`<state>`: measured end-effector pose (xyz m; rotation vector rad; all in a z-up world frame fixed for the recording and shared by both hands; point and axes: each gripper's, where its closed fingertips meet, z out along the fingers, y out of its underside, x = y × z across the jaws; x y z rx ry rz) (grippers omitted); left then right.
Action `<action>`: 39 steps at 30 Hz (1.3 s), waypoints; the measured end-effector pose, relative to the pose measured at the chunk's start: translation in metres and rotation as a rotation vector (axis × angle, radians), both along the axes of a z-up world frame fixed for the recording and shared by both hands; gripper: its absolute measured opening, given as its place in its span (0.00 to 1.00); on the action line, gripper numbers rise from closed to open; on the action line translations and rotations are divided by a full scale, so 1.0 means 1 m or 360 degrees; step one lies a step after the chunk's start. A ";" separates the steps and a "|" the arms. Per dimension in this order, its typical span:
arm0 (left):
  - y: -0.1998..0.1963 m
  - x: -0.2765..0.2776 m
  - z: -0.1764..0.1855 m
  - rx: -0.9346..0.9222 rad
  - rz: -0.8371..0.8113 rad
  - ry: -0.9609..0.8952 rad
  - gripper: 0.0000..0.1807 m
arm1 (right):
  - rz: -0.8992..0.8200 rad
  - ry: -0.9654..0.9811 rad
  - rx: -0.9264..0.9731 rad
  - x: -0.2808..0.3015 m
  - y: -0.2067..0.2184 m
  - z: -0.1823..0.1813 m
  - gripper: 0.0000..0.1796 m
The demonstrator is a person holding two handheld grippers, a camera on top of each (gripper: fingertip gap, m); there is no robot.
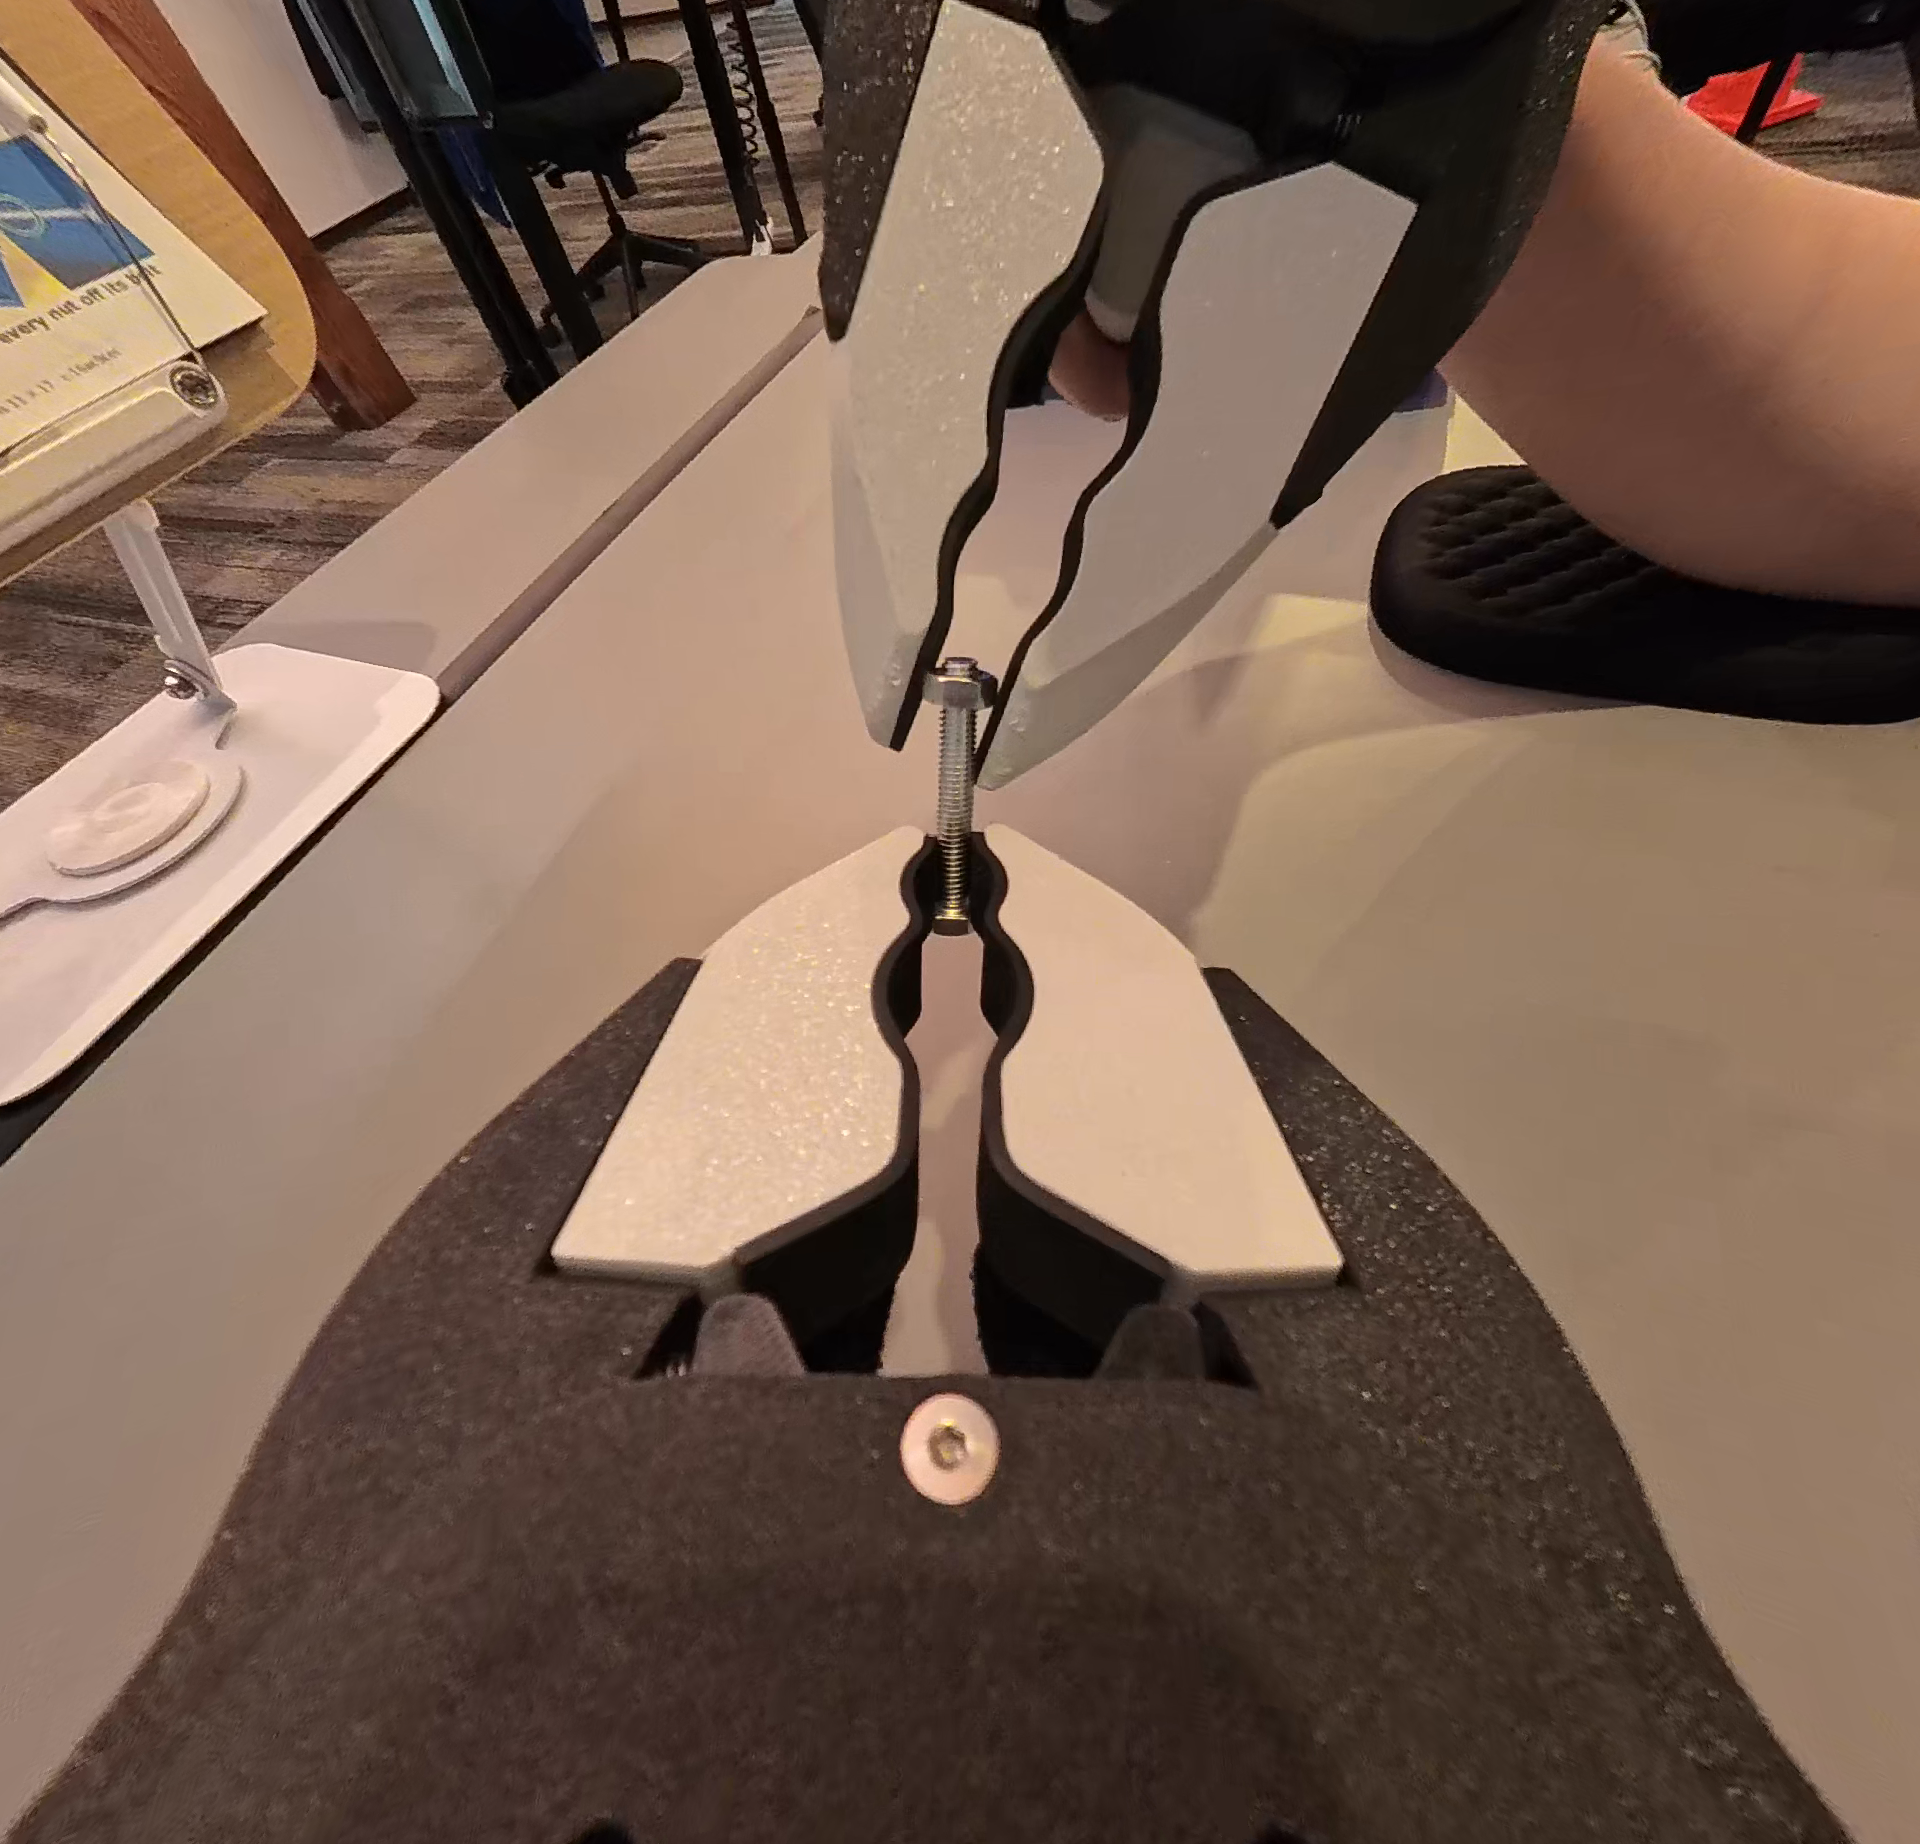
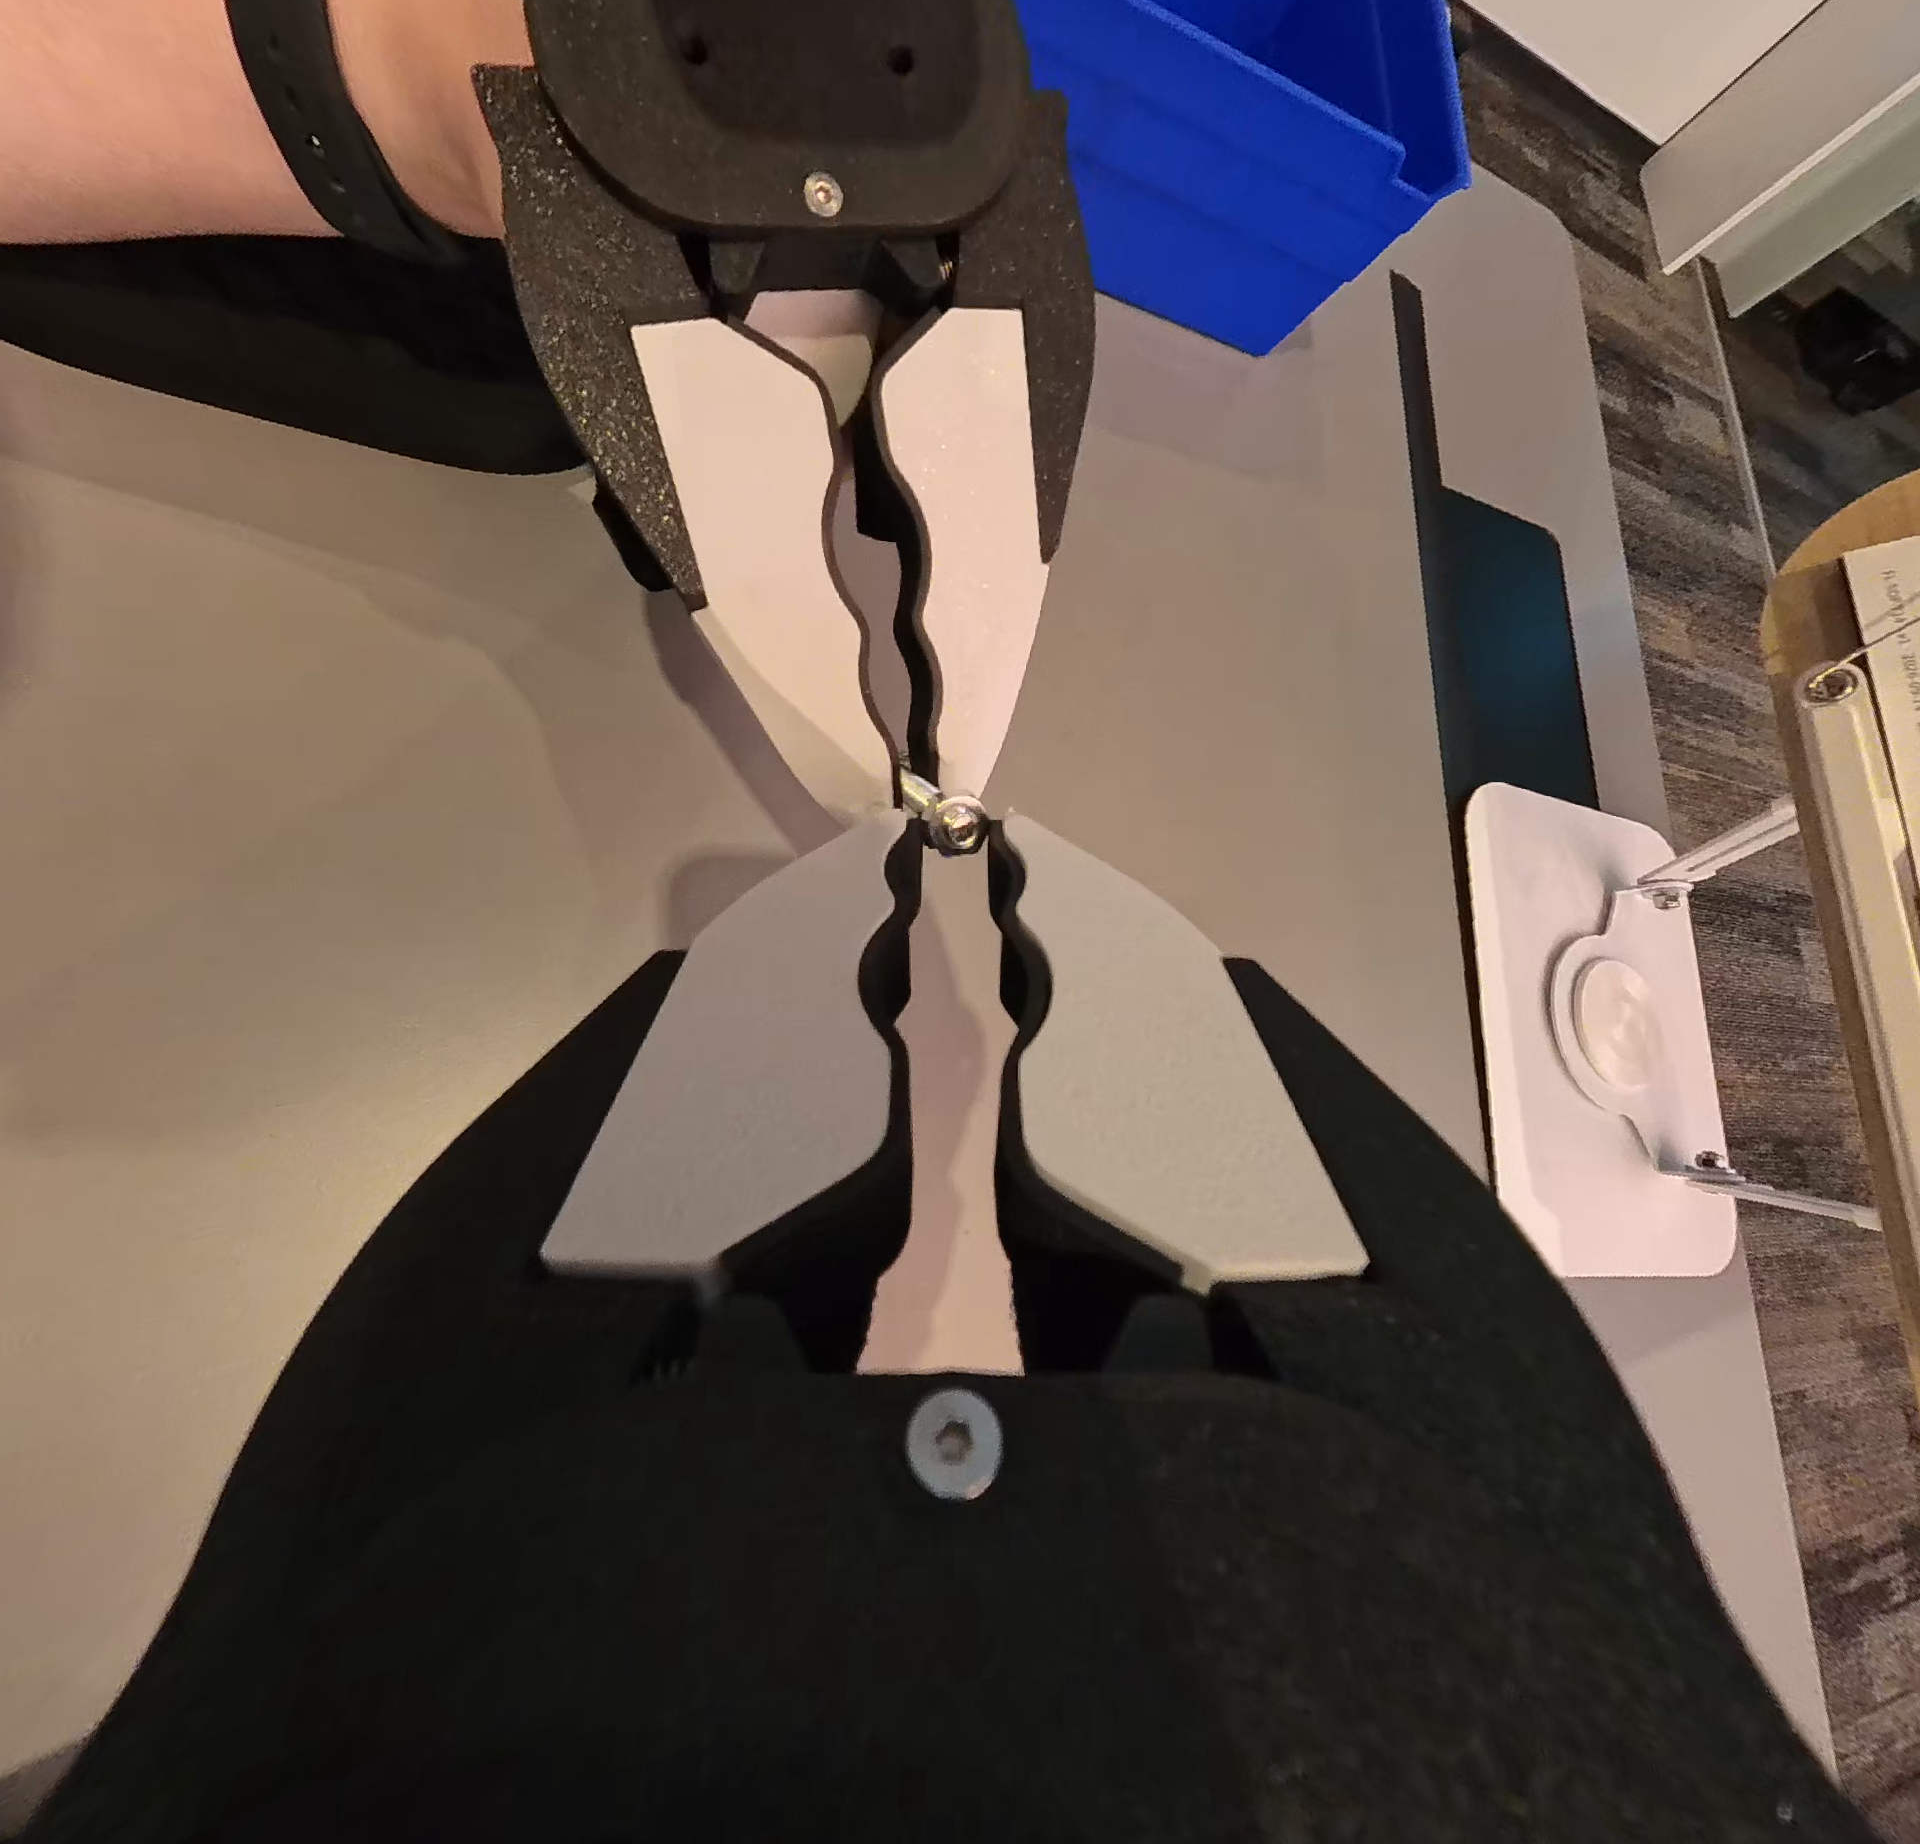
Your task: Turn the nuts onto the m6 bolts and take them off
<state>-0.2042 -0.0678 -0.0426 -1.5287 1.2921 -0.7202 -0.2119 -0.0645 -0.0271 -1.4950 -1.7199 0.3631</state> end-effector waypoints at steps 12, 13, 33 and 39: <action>-0.002 0.002 -0.007 -0.0003 -0.0012 0.0052 0.03 | 0.0039 -0.0082 0.0062 0.000 -0.003 -0.005 0.06; -0.003 0.002 -0.008 -0.0006 -0.0025 0.0062 0.03 | 0.0051 -0.0092 0.0071 0.000 -0.004 -0.006 0.06; -0.001 -0.001 0.008 0.0063 -0.0005 -0.0044 0.03 | 0.0222 0.0091 0.0003 0.004 -0.022 0.016 0.10; -0.002 0.001 0.006 0.0058 -0.0017 -0.0036 0.03 | 0.0162 0.0143 0.0083 -0.001 -0.015 0.022 0.16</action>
